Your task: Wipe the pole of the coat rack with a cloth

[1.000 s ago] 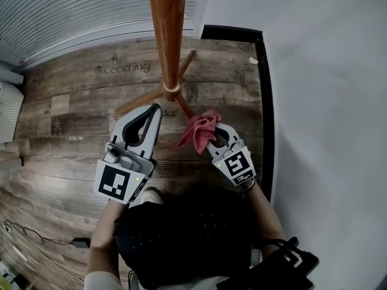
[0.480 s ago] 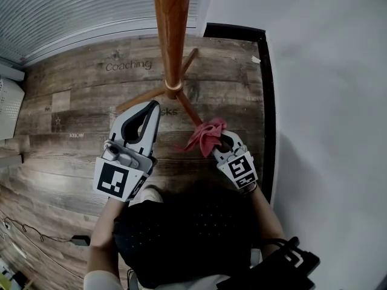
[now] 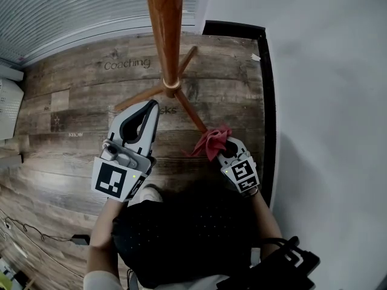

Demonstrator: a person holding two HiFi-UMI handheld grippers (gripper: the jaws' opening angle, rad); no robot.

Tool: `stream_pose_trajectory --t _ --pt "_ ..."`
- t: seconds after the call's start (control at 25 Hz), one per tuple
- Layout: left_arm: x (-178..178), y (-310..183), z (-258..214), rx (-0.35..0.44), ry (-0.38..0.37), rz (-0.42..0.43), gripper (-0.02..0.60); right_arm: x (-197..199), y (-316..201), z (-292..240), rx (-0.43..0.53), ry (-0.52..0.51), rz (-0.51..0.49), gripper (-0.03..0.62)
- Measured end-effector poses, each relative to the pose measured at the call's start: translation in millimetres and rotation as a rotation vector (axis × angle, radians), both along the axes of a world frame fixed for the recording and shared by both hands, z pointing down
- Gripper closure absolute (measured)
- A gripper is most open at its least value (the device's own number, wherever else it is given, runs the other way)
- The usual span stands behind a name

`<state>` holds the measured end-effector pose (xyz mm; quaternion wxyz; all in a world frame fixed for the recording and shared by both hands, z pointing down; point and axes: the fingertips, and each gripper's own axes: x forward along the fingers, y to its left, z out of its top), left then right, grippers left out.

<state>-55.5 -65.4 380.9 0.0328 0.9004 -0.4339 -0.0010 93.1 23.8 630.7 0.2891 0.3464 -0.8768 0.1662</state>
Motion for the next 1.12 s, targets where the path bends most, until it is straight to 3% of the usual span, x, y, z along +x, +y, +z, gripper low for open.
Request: stream_pose_trajectory --t 0.16,0.28,0.56,0.68,0.84,1.12 --pt "-1 0 2 -0.001 -0.009 -0.016 0.566 7 3 2 -0.006 0.004 0.011 0.508" --pt "-2 -3 -7 0.045 -0.005 -0.025 0.567 11 -6 -22 0.036 -0.064 0.039 0.508" --pt "-12 -8 -2 -0.02 0.028 -0.08 0.566 8 -74 -116 0.302 -0.18 0.062 0.508" --pt "-10 -7 -1 -0.019 0.021 -0.069 0.566 -5 -106 -144 0.432 -0.181 0.02 0.508" --pt "-10 -6 2 -0.033 0.024 -0.051 0.566 -18 -139 -164 0.526 -0.158 -0.017 0.508" --pt "-11 -10 3 -0.011 0.025 -0.058 0.566 -34 -181 -159 0.507 -0.131 -0.032 0.508"
